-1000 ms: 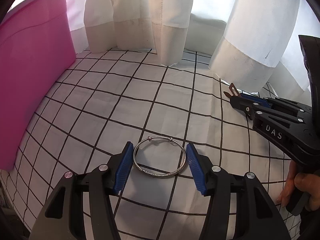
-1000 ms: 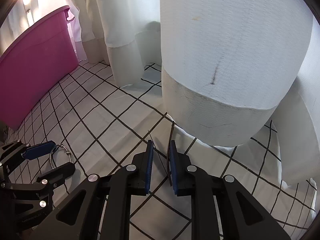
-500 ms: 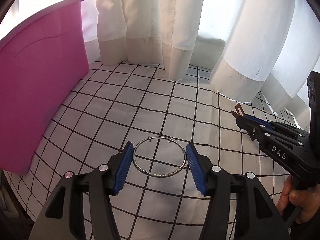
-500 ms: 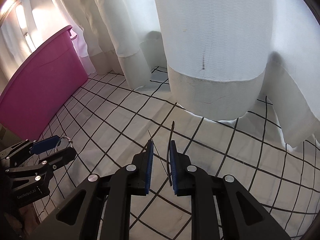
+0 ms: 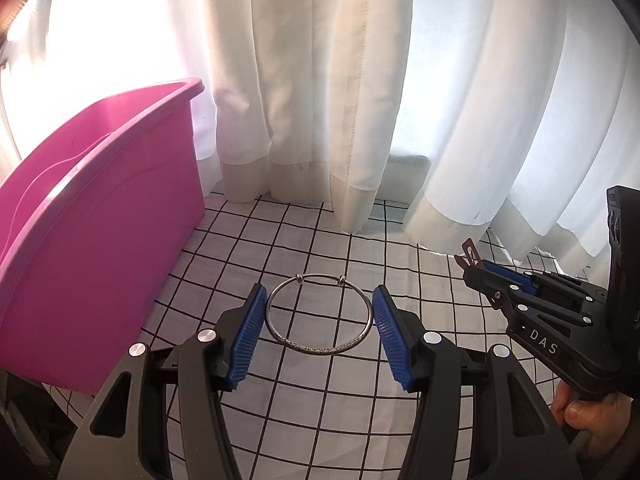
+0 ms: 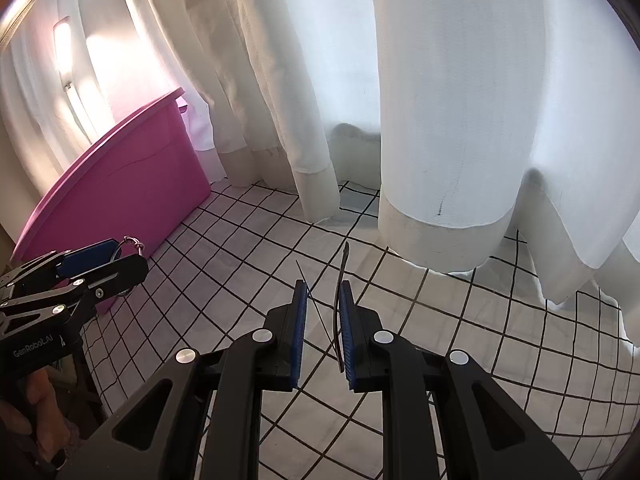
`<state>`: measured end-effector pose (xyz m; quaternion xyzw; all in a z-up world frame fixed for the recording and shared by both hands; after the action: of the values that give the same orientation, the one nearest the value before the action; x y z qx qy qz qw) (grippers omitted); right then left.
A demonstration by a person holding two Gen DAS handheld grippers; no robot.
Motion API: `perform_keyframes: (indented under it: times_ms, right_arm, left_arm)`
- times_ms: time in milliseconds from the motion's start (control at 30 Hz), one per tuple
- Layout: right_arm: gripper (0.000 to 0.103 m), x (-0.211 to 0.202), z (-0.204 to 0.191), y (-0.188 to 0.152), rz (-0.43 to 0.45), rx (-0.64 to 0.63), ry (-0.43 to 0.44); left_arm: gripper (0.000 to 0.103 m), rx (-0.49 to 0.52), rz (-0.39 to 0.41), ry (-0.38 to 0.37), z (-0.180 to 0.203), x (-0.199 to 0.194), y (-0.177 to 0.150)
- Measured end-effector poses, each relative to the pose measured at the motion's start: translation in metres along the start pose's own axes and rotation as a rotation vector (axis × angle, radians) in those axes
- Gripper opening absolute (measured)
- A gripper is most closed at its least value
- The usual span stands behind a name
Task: Organize jewelry
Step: 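Lift the bangle and hairpin and carry them over the pink tub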
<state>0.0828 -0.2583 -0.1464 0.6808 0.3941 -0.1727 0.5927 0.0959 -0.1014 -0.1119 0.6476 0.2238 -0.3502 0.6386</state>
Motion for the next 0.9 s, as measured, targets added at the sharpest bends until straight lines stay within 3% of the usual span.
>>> perform_keyframes:
  times_ms: [500,667,900]
  right_arm:
    - [0.016,-0.027,-0.097,0.085,0.132,-0.113,0.027]
    - [0.016,-0.023,-0.145,0.116,0.170,-0.159,0.079]
    - [0.016,-0.010,-0.214,0.145,0.182,-0.238,0.145]
  left_arm:
    - [0.053,0.014,0.162,0.036,-0.067,-0.073,0.063]
    - [0.053,-0.027,0.202,0.057,-0.105,-0.091,0.084]
    - [0.053,-0.096,0.227,0.142,-0.172,-0.103,0.096]
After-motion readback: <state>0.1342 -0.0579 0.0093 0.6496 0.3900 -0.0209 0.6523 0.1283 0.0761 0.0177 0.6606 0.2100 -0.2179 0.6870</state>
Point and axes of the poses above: each gripper's, at about its wrist camera, not at the fingertips, and x roughly the way its jaws point, z to its right, y to its top, the point moved 7 cm from there along x, roughly the way its jaws point
